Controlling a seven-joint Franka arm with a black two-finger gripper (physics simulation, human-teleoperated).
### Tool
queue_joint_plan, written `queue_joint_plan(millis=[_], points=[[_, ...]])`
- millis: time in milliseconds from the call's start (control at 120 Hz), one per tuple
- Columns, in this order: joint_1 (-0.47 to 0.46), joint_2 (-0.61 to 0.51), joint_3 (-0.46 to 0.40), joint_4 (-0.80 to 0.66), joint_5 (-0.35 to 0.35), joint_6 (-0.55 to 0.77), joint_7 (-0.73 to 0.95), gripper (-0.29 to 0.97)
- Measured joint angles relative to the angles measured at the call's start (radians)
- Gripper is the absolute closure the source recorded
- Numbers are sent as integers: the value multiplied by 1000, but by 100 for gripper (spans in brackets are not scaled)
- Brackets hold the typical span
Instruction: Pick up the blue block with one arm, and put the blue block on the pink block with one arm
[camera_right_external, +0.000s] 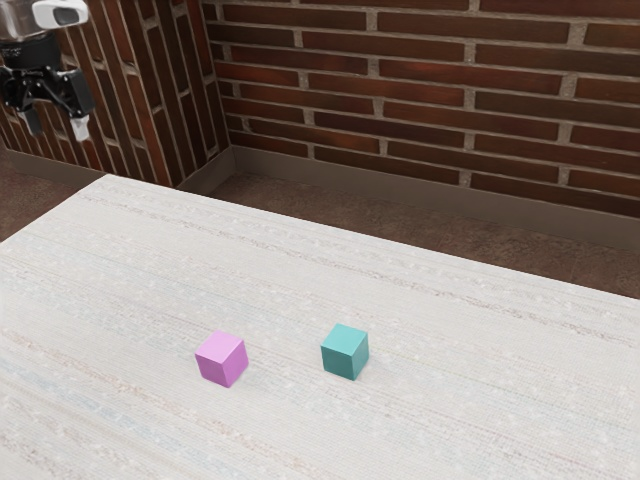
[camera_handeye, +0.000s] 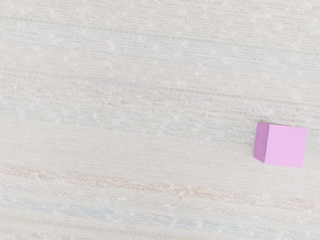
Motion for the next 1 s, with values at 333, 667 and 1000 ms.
queue_joint_plan(millis=[333,667,1000], points=[[12,21,1,14,-17,26,-119,0],[57,30,-150,264,-53,-47,-181,0],[-314,126,-280,-11,74,101,-306,0]])
